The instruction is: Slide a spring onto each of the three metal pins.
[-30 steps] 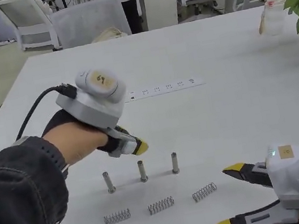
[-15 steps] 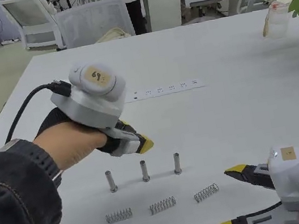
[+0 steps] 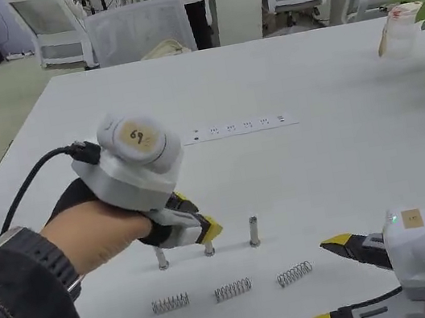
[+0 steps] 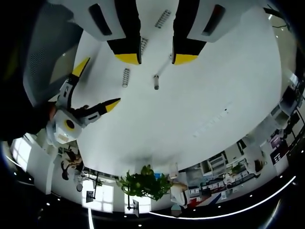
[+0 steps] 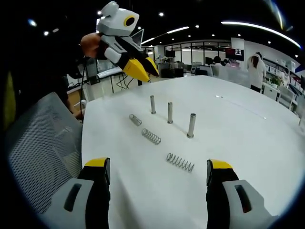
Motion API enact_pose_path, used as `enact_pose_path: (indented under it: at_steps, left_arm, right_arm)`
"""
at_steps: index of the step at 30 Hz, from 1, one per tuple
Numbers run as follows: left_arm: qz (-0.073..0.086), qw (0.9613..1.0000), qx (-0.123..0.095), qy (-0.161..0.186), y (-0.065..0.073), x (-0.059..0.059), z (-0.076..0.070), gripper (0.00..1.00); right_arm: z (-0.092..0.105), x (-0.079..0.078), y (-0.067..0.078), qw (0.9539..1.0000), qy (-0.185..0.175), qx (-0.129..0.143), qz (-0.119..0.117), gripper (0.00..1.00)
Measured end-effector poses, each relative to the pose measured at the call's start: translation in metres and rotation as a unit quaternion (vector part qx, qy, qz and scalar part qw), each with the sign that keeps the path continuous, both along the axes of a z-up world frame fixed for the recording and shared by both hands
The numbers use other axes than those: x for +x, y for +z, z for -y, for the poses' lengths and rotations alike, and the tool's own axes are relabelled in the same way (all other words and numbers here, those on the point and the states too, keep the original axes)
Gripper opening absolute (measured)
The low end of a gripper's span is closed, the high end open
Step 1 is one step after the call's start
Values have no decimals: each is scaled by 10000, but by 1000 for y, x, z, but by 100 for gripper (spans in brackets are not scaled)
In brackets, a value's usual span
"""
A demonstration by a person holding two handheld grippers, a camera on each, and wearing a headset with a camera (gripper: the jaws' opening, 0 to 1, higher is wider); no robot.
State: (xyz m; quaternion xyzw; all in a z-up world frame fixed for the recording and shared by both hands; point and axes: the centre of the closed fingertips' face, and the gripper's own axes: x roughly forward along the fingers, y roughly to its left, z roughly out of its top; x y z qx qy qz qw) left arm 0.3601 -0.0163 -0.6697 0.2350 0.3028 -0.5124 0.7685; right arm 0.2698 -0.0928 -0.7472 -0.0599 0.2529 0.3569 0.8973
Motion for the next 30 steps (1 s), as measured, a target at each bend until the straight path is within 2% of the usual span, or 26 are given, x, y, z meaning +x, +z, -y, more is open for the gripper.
enact_pose_path:
  at_steps: [17, 30]
  left_arm:
    - [-333, 9993, 104, -114, -43, -22, -1, 18]
    - [-521, 9981, 167, -276, -73, -28, 2, 18]
  right_arm:
    - [0, -1, 1, 10000, 13, -37, 12, 82]
    - [0, -1, 0, 10000, 4, -26, -10, 82]
